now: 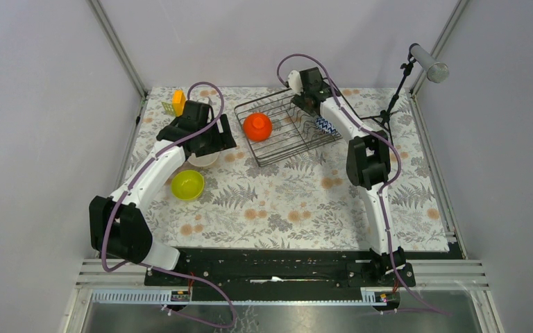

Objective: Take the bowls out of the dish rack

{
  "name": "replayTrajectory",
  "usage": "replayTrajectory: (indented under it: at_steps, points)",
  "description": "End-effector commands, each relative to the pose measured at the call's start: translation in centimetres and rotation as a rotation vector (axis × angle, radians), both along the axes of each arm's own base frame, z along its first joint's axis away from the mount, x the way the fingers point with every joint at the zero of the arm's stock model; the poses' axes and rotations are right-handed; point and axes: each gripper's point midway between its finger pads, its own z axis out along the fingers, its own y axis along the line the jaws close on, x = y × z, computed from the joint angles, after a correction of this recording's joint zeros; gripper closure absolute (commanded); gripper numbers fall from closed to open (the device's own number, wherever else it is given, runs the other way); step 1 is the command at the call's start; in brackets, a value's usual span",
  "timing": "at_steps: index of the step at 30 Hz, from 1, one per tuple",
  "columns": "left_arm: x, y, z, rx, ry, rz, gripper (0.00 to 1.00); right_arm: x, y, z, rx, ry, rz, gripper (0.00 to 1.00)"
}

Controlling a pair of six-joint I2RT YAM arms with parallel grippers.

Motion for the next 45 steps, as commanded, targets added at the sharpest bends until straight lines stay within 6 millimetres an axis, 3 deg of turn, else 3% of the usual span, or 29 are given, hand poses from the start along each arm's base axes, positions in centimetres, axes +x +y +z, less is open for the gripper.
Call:
replayTrajectory:
  at_steps: [1,17,26,29,35,45]
  points:
    - [1.5,-0.7,2.2,-0.037,-0.084,-0.007,0.17,0.6,-0.6,4.6,-0.039,-0.133,-0.035,0.24]
    - [1.2,-0.6,2.3,-0.047,-0.1,-0.004,0.18,-0.4,-0.1,5.6,-0.19,-0.241,-0.067,0.42]
    - [1.2,-0.8,2.2,-0.05,-0.101,-0.008,0.18,-1.1,-1.0,6.5,-0.235,-0.254,-0.097,0.41]
    - [1.2,-0.7,2.2,-0.049,-0.103,-0.009,0.18,-1.3,-1.0,6.6,-0.239,-0.254,-0.099,0.36]
    - [1.1,-0.6,2.2,-0.044,-0.105,-0.012,0.18,-1.2,-1.4,6.0,-0.259,-0.248,-0.111,0.38]
    - [1.1,-0.7,2.2,-0.044,-0.113,-0.018,0.18,-1.2,-1.8,6.7,-0.291,-0.289,-0.132,0.58]
